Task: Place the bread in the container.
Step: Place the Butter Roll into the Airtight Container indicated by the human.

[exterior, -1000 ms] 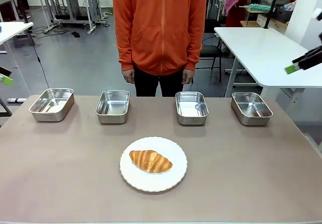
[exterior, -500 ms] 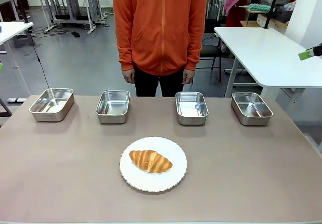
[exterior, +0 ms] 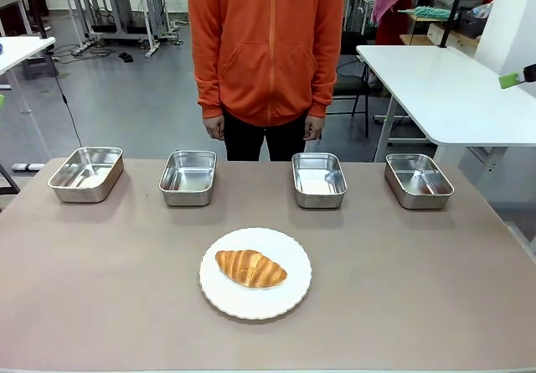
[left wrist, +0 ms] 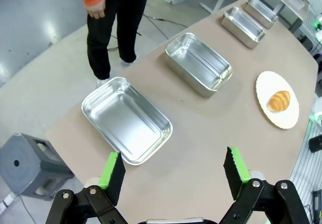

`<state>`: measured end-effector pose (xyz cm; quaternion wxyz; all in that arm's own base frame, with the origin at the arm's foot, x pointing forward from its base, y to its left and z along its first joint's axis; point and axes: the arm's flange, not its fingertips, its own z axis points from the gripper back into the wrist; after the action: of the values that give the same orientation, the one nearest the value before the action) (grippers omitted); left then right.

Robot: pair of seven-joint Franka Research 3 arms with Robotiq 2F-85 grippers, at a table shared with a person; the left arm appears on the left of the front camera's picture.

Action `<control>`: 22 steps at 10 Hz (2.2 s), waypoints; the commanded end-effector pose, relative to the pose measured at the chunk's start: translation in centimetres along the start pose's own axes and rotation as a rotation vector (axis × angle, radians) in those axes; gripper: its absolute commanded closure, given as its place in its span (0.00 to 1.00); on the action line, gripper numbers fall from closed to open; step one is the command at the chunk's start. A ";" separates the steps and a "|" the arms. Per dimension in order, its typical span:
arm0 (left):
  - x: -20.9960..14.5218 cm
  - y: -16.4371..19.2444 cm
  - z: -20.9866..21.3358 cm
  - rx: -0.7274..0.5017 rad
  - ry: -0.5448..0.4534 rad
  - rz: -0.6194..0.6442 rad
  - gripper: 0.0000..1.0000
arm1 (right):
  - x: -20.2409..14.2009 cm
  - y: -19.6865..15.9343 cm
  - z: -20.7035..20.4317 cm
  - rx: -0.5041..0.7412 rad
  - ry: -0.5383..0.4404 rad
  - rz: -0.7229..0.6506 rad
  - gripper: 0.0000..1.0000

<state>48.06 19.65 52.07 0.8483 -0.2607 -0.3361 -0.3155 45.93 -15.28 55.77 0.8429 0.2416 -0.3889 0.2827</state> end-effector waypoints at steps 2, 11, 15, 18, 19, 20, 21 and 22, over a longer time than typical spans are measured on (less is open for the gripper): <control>0.7 -1.8 -0.2 -0.016 -0.015 0.003 0.00 | 0.6 -0.1 0.1 0.017 -0.020 -0.026 0.00; 1.1 -1.4 -0.5 -0.021 -0.002 -0.010 0.00 | 0.0 0.0 0.1 0.004 -0.003 -0.012 0.00; 1.1 -1.4 -0.5 -0.021 -0.002 -0.010 0.00 | 0.0 0.0 0.1 0.004 -0.003 -0.012 0.00; 1.1 -1.4 -0.5 -0.021 -0.002 -0.010 0.00 | 0.0 0.0 0.1 0.004 -0.003 -0.012 0.00; 1.1 -1.4 -0.5 -0.021 -0.002 -0.010 0.00 | 0.0 0.0 0.1 0.004 -0.003 -0.012 0.00; 1.1 -1.4 -0.5 -0.021 -0.002 -0.010 0.00 | 0.0 0.0 0.1 0.004 -0.003 -0.012 0.00; 1.1 -1.4 -0.5 -0.021 -0.002 -0.010 0.00 | 0.0 0.0 0.1 0.004 -0.003 -0.012 0.00; 1.1 -1.4 -0.5 -0.021 -0.002 -0.010 0.00 | 0.0 0.0 0.1 0.004 -0.003 -0.012 0.00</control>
<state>47.89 17.89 52.72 0.8445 -0.2691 -0.3328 -0.3219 45.78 -15.49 55.69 0.8443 0.2469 -0.3860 0.2779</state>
